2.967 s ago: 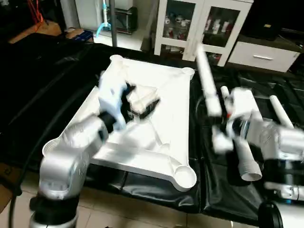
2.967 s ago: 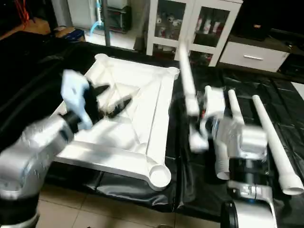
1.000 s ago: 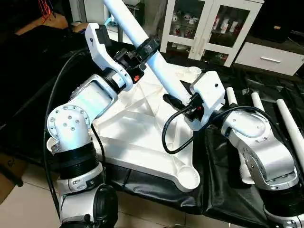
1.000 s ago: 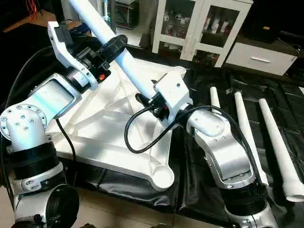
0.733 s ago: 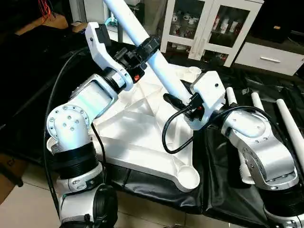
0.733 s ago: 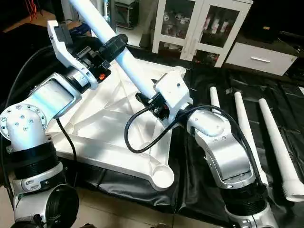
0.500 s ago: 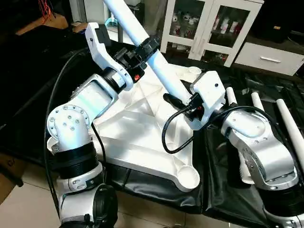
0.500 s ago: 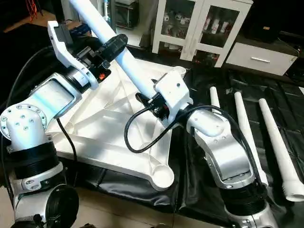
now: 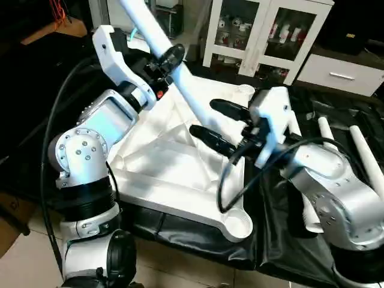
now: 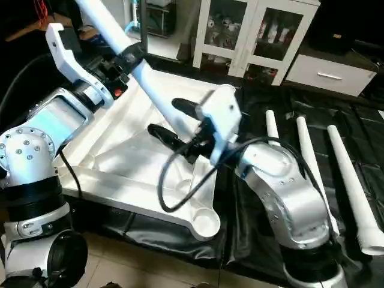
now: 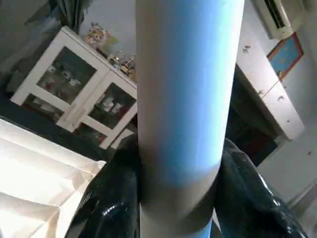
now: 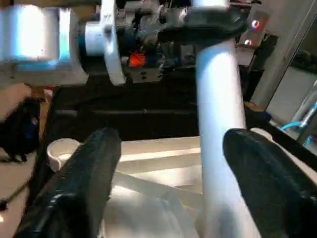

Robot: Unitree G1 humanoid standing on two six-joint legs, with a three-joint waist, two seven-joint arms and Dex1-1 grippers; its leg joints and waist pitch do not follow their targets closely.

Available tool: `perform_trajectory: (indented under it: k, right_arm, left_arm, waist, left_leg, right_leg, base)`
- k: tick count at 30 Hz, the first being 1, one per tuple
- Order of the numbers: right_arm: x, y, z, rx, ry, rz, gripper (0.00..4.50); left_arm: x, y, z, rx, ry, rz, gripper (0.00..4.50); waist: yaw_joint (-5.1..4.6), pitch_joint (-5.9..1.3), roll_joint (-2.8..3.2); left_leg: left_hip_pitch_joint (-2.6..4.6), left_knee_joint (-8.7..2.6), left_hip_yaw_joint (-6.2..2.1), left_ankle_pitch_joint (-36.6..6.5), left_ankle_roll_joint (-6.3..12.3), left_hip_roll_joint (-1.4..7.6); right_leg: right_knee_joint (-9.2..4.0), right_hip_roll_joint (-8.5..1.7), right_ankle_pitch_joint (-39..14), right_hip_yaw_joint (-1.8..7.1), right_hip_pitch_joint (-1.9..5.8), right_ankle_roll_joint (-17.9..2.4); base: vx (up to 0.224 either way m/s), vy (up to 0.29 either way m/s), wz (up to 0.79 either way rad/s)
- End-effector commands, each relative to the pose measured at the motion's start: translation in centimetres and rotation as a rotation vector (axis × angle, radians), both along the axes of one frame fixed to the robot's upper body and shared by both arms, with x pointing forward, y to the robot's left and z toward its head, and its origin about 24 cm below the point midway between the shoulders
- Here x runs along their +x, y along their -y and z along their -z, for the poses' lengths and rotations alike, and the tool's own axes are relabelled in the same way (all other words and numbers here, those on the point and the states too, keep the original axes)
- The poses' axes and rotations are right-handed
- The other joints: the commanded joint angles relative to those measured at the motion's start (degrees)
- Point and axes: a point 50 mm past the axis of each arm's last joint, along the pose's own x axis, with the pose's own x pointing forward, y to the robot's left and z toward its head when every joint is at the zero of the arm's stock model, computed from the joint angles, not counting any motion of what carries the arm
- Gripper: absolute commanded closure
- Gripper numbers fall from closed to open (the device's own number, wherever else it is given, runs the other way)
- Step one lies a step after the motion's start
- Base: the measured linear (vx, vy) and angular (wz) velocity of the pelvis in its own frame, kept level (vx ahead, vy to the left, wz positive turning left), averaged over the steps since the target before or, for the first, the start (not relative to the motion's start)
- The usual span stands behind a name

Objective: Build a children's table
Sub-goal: Pick table leg

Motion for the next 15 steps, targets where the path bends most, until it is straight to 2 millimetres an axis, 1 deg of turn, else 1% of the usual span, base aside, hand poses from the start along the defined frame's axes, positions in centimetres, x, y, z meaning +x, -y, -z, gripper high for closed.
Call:
perform_trajectory:
  k: [1,2,3,4,5,6,7,8,9,10,11,12,14,15]
  right_arm:
    - [0.2,2.0,-2.2,0.105,0.008,0.026,0.52]
    - [0.5,2.9,-2.7,0.115,0.003,0.056,0.52]
    - [0.5,2.9,-2.7,0.115,0.003,0.056,0.36]
    - [1.2,3.9,-3.0,0.105,-0.01,0.114,0.32]
    - [1.7,4.5,-3.0,0.092,-0.021,0.161,0.28]
    - [2.5,5.6,-2.9,0.074,-0.048,0.244,0.19]
    - [3.1,6.5,-2.7,0.057,-0.082,0.305,0.08]
    - [3.1,6.5,-2.7,0.057,-0.082,0.305,0.02]
    - [3.6,7.4,-2.6,0.046,-0.117,0.329,0.02]
    - [3.8,8.1,-2.5,0.043,-0.16,0.325,0.02]
    - [3.8,8.3,-2.5,0.047,-0.17,0.316,0.0]
    - [3.8,8.3,-2.5,0.048,-0.171,0.315,0.0]
    - [3.6,8.3,-2.9,0.081,-0.204,0.266,0.0]
    - [3.5,8.2,-3.0,0.085,-0.212,0.245,0.0]
  left_arm:
    - [0.2,0.1,-0.6,0.056,0.036,0.017,2.76]
    - [0.3,0.0,-0.7,0.075,0.046,0.03,2.76]
    - [0.3,0.0,-0.7,0.075,0.046,0.03,2.76]
    - [0.3,0.0,-0.9,0.088,0.055,0.042,2.76]
    - [0.2,0.0,-1.0,0.095,0.059,0.051,2.76]
    - [0.2,0.3,-1.1,0.109,0.067,0.07,2.76]
    - [0.1,0.5,-1.2,0.123,0.073,0.084,2.76]
    - [0.1,0.5,-1.2,0.123,0.073,0.084,2.76]
    - [0.0,0.9,-1.3,0.142,0.082,0.106,2.76]
    - [-0.1,1.4,-1.6,0.156,0.101,0.141,2.76]
    - [-0.1,1.6,-1.7,0.161,0.108,0.153,2.76]
    - [-0.1,1.6,-1.8,0.161,0.109,0.154,2.76]
    - [-0.3,2.0,-2.3,0.155,0.129,0.188,2.76]
    - [-0.4,2.2,-2.4,0.15,0.137,0.203,2.76]
  waist:
    - [0.06,-3.95,1.07]
    - [0.07,-3.97,1.09]
    - [0.03,-4.03,1.19]
    - [0.03,-4.0,1.22]
    - [-0.11,-3.98,0.68]
    - [0.0,-3.96,0.71]
    - [-0.07,-4.01,0.67]
    - [0.04,-3.99,0.75]
    - [0.09,-4.05,0.62]
    - [0.14,-4.15,0.23]
    - [0.29,-4.18,0.32]
    - [0.28,-4.11,0.17]
    - [0.33,-4.22,0.14]
    - [0.21,-4.2,-0.41]
  left_leg:
    - [0.82,-4.92,-1.4,-2.82,0.83,3.75]
    - [0.88,-4.94,-1.42,-3.07,0.7,3.64]
    - [0.86,-4.9,-1.44,-2.58,0.29,3.55]
    - [0.84,-4.88,-1.39,-2.03,-0.08,3.5]
    - [0.8,-4.88,-1.28,-1.87,-0.15,3.49]
    - [0.92,-4.84,-1.18,-1.33,-0.42,3.43]
    - [0.86,-4.78,-1.13,-1.16,-0.48,3.33]
    - [0.95,-4.75,-1.02,-1.47,-0.78,3.28]
    - [1.01,-4.67,-0.95,-1.65,-0.73,3.28]
    - [0.77,-4.66,-1.0,-0.92,-0.31,3.28]
    - [0.81,-4.62,-1.0,-0.55,-0.08,3.32]
    - [0.57,-4.57,-1.01,0.05,0.49,3.31]
    - [0.52,-4.43,-1.02,0.88,1.38,3.37]
    - [0.33,-4.44,-1.03,1.16,1.79,3.38]
  right_leg:
    - [-3.54,-3.55,-5.19,2.76,3.34,-12.66]
    - [-3.51,-3.49,-5.73,2.75,3.37,-12.33]
    - [-3.45,-3.36,-5.62,2.66,3.34,-12.02]
    - [-3.43,-3.35,-5.33,2.62,3.32,-11.99]
    - [-3.54,-3.26,-5.43,2.62,3.31,-11.98]
    - [-3.53,-3.31,-5.75,2.62,3.18,-12.05]
    - [-3.47,-3.3,-5.83,2.6,3.23,-12.21]
    - [-3.62,-3.31,-6.63,2.62,3.17,-12.29]
    - [-3.56,-3.3,-6.59,2.65,3.14,-12.45]
    - [-3.48,-3.38,-6.03,2.64,3.46,-12.48]
    - [-3.4,-3.43,-5.57,2.62,3.48,-12.54]
    - [-3.35,-3.53,-5.01,2.66,3.61,-12.64]
    - [-3.25,-3.67,-4.36,2.69,3.67,-12.86]
    - [-3.33,-3.65,-4.74,2.62,3.79,-12.86]
  base:
    - [0.0,0.0,0.0]
    - [0.0,0.0,0.0]
    - [0.0,0.0,0.0]
    - [0.0,0.0,0.0]
    - [0.0,0.0,0.0]
    - [0.0,0.0,0.0]
    - [0.0,0.0,0.0]
    - [0.0,0.0,0.0]
    - [0.0,0.0,0.0]
    - [0.0,0.0,0.0]
    - [0.0,0.0,0.0]
    - [0.0,0.0,0.0]
    - [0.0,0.0,0.0]
    - [0.0,0.0,0.0]
